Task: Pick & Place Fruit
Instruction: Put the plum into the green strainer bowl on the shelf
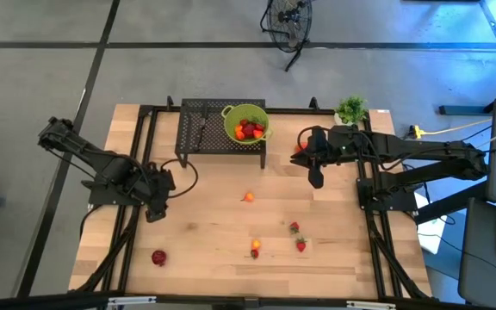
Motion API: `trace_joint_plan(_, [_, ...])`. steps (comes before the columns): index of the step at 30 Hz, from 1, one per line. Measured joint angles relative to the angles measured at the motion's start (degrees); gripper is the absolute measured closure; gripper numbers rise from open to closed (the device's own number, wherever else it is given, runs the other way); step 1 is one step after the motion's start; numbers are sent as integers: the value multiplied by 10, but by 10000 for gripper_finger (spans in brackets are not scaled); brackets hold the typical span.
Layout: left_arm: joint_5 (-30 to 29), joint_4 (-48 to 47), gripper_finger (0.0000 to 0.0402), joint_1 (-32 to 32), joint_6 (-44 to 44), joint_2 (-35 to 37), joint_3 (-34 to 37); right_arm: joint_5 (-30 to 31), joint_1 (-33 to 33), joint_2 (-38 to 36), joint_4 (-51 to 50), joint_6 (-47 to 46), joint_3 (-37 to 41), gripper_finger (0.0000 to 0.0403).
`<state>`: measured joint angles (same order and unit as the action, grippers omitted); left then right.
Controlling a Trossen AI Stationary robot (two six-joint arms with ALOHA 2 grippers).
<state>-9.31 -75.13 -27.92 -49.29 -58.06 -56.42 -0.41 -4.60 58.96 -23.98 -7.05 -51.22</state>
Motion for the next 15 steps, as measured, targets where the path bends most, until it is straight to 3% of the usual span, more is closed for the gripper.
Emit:
trace_joint_plan(9, [-34,-6,57,-38,99,0,0,0,0,0,0,-1,0,358])
trace_joint_plan(15, [-59,-48,56,-74,74,0,0,0,0,0,0,-1,0,368])
